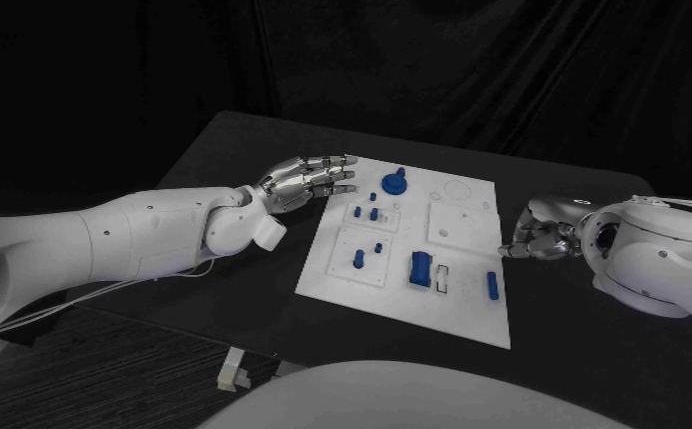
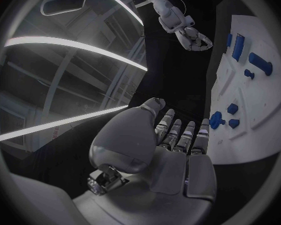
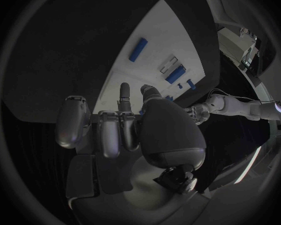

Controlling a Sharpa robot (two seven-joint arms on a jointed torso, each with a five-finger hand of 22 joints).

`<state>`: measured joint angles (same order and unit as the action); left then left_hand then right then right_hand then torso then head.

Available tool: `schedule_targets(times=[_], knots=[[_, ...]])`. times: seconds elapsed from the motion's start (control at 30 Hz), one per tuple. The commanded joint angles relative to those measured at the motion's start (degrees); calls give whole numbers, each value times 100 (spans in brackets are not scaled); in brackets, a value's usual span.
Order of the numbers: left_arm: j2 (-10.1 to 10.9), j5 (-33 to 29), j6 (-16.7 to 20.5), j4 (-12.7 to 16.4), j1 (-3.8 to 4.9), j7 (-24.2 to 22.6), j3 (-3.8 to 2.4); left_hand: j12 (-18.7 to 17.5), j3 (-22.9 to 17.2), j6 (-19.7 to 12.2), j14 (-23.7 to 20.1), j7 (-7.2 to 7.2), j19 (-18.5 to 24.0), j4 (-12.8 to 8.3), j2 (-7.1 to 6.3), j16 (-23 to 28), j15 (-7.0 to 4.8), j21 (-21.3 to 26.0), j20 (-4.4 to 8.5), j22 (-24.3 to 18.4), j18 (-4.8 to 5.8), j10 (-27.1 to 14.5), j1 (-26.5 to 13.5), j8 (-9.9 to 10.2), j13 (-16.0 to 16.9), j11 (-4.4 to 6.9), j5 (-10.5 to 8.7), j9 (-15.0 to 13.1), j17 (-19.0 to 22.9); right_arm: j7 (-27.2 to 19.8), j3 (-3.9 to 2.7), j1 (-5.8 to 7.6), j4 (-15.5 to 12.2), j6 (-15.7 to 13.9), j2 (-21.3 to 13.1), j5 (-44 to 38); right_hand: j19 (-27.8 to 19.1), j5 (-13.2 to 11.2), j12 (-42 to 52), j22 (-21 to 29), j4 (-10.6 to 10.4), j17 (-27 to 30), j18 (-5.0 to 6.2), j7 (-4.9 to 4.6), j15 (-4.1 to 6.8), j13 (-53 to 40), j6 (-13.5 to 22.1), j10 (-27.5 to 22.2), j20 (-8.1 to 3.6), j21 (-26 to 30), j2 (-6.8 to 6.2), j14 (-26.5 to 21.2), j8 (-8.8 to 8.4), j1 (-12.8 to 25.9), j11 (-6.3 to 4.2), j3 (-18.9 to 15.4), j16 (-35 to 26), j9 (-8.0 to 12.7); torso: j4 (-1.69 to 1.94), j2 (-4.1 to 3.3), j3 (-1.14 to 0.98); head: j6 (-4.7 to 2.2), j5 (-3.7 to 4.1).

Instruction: Assemble the parts on the task board

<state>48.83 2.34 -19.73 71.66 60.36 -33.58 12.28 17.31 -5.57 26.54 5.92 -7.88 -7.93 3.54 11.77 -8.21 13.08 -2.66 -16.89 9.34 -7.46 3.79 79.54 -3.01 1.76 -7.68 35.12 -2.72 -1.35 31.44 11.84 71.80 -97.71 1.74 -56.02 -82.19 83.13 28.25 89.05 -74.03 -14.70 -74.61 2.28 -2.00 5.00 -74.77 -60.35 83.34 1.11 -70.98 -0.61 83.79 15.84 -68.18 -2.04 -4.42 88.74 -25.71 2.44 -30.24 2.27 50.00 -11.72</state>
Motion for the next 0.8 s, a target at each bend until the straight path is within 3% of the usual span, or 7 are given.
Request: schedule_targets(times=[0.03,0.17,0.3,0.37,0.4,0.63,0.8], knots=[[-17,-5,-67,4,-8,-62,-5,86,-189,82,37,6,-10,-39,-31,-109,68,-60,7,-54,289,30,-117,-91,69,-18,49,-41,-66,472,-2,17,88,941,45,75,42,-615,95,-1051,-11,-1308,184,-6,69,-1523,-169,666,-41,36,33,574,-210,-121,-12,145,24,182,-2,-1,2,0,2],[-20,-5,-72,2,-8,-58,-5,91,-203,97,37,-5,-8,-41,-29,-108,69,-59,7,-59,290,35,-119,-96,69,-19,51,-42,-65,516,-1,8,166,1198,92,114,27,-741,95,-1032,109,-1294,195,-39,56,-1523,-200,666,-33,100,-16,573,-435,-262,21,268,19,381,9,-1,15,0,22],[-23,-5,-76,-1,-8,-61,-5,91,-203,97,37,-5,-8,-41,-29,-108,69,-59,7,-59,290,35,-119,-96,69,-19,51,-42,-65,536,-1,-19,229,1280,128,283,26,-950,95,-1028,150,-1286,196,-64,37,-1523,-250,666,-17,117,-61,571,-563,-253,38,300,17,507,0,-16,-2,0,31],[-24,-5,-80,-1,-8,-61,-5,91,-203,97,37,-5,-8,-41,-29,-108,69,-59,7,-59,290,35,-119,-96,69,-19,51,-42,-65,540,-1,-35,250,1241,145,335,28,-983,95,-1028,154,-1287,196,-68,34,-1523,-259,666,-15,116,-67,571,-580,-246,41,302,17,525,1,-16,-4,0,36],[-25,-5,-81,-1,-8,-61,-5,91,-203,97,37,-5,-8,-41,-29,-108,69,-59,7,-59,290,35,-119,-96,69,-19,51,-42,-65,542,-1,-47,260,1203,156,358,26,-1154,95,-1025,132,-1286,198,-74,24,-1523,-296,666,-7,129,-81,571,-613,-178,46,287,17,562,3,-15,-4,0,40],[-31,-5,-87,-7,-8,-53,-5,88,-210,97,36,-8,-4,-42,-27,-106,69,-58,7,-64,290,35,-119,-97,69,-21,53,-42,-65,548,-1,-148,356,1001,304,459,31,-1247,95,-1022,92,-1201,202,-57,30,-1523,-415,666,-5,142,-68,555,-629,-67,29,285,-18,591,0,-8,0,0,36],[-23,-5,-87,-6,-8,-45,-5,88,-210,97,36,-8,-4,-42,-27,-106,69,-58,7,-64,290,35,-119,-97,69,-21,53,-42,-65,549,-1,-188,371,909,367,545,38,-1684,95,-1019,-54,-1187,205,-31,44,-1523,-530,666,-14,161,-18,553,-653,224,6,241,-23,601,1,-5,3,0,38]])
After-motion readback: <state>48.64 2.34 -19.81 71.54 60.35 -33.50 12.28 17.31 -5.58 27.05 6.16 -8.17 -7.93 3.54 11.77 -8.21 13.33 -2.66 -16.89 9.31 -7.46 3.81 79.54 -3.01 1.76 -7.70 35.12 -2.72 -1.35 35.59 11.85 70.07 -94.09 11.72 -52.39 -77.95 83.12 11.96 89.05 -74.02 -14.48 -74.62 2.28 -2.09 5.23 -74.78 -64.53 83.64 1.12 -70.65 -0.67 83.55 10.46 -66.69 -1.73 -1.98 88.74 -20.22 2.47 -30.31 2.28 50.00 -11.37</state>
